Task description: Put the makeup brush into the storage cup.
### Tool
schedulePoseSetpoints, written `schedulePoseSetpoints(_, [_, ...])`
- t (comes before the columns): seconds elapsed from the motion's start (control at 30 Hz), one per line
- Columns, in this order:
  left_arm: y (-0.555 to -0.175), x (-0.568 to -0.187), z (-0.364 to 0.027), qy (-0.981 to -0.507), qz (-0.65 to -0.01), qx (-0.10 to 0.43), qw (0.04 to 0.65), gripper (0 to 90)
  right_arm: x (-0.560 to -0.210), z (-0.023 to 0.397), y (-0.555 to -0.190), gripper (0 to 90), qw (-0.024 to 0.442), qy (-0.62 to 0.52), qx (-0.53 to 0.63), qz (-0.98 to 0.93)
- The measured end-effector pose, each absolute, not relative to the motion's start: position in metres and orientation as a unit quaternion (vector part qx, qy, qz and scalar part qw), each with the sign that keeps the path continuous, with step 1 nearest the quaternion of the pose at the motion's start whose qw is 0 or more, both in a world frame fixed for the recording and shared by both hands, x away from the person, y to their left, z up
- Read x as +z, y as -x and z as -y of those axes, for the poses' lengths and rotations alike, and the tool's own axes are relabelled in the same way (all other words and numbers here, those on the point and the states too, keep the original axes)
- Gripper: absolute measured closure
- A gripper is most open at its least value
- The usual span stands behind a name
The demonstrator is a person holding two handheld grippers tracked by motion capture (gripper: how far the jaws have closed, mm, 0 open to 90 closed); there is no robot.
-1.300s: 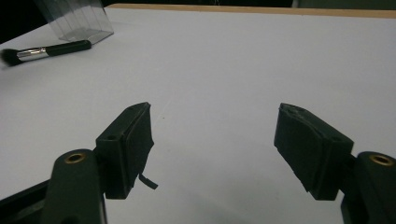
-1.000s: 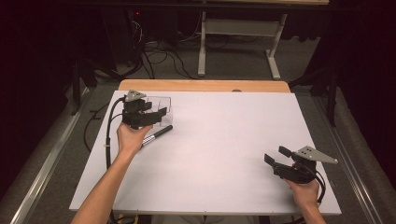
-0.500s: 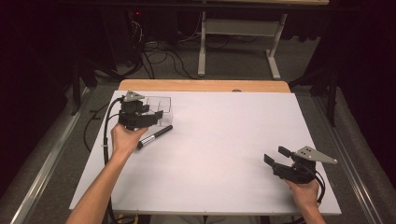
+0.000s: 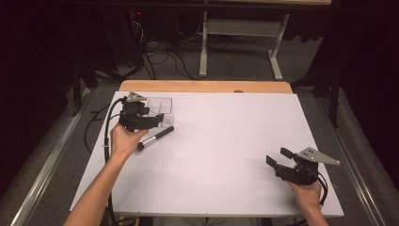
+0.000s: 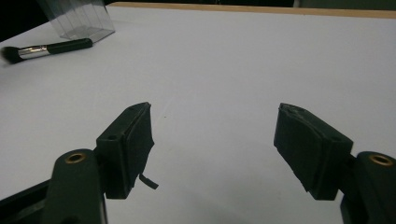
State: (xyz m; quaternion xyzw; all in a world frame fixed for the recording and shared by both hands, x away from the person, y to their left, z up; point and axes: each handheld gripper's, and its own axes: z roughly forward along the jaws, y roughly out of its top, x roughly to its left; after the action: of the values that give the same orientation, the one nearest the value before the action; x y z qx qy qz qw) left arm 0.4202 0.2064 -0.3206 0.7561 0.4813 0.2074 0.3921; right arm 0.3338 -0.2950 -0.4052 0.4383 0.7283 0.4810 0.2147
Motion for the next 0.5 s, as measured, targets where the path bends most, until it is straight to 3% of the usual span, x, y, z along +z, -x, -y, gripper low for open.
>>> schedulePoseSetpoints(0.5, [-0.4231,-0.3186,-0.2066,-0.773,-0.48,0.191,0.367,35.8,-0.4052,0.2945,-0.3337,29.8,0.215,-0.438,0.48,-0.729])
